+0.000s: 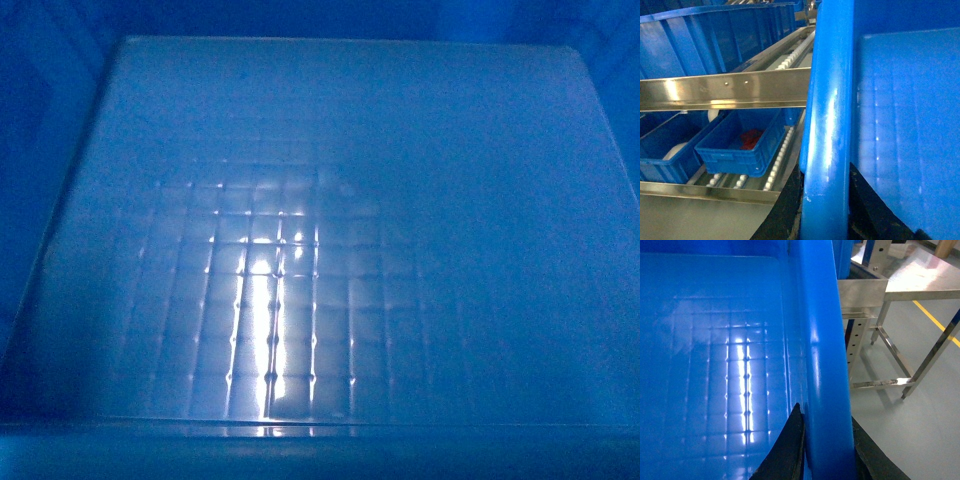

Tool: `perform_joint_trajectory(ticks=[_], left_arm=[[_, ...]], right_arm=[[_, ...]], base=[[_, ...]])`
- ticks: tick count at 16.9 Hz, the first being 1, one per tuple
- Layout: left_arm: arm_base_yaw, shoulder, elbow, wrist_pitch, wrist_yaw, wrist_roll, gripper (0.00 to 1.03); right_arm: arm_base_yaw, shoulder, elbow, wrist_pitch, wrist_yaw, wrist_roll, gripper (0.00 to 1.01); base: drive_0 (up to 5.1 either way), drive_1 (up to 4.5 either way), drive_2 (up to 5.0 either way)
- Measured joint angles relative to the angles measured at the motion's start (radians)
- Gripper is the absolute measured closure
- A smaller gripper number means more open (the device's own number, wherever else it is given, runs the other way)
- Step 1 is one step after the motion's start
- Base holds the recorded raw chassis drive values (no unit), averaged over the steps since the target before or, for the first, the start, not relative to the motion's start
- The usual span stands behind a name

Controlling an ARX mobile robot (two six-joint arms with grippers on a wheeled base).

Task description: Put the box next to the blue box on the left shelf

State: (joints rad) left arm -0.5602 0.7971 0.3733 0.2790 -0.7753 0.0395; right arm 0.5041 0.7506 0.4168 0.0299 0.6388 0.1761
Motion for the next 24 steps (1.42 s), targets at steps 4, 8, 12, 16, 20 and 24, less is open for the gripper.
perform_joint_trajectory(ticks=[4, 8, 12, 16, 20, 24], left_arm=[[0.0, 0.0, 0.0, 0.0, 0.0, 0.0, 0.87], [0.0, 0.0, 0.0, 0.0, 0.0, 0.0, 0.87], [0.0, 0.0, 0.0, 0.0, 0.0, -0.001, 0.87], [0.001, -0.003, 0.0, -0.003, -0.004, 0.004, 0.87], [0.001, -0.003, 0.0, 0.002, -0.002, 0.005, 0.87], [0.001, -0.003, 0.0, 0.002, -0.002, 0.005, 0.87]], right_arm=[[0.0, 0.0, 0.0, -0.001, 0.0, 0.0, 0.88], [0.0, 0.0, 0.0, -0.001, -0.001, -0.001, 0.88], [0.0, 0.0, 0.0, -0.001, -0.001, -0.001, 0.88], [0.0, 0.007, 0.0, 0.006, -0.003, 0.001, 0.88], [0.0, 0.0, 0.0, 0.001, -0.002, 0.003, 0.88], [0.0, 0.0, 0.0, 0.0, -0.002, 0.003, 0.88]], base=[[-5.0, 2.47, 2.5], [-4.9, 2.55, 2.5], [-4.9, 2.53, 2.5], [-1.2, 0.63, 0.6], [0.0, 0.0, 0.0], [0.0, 0.0, 0.0]])
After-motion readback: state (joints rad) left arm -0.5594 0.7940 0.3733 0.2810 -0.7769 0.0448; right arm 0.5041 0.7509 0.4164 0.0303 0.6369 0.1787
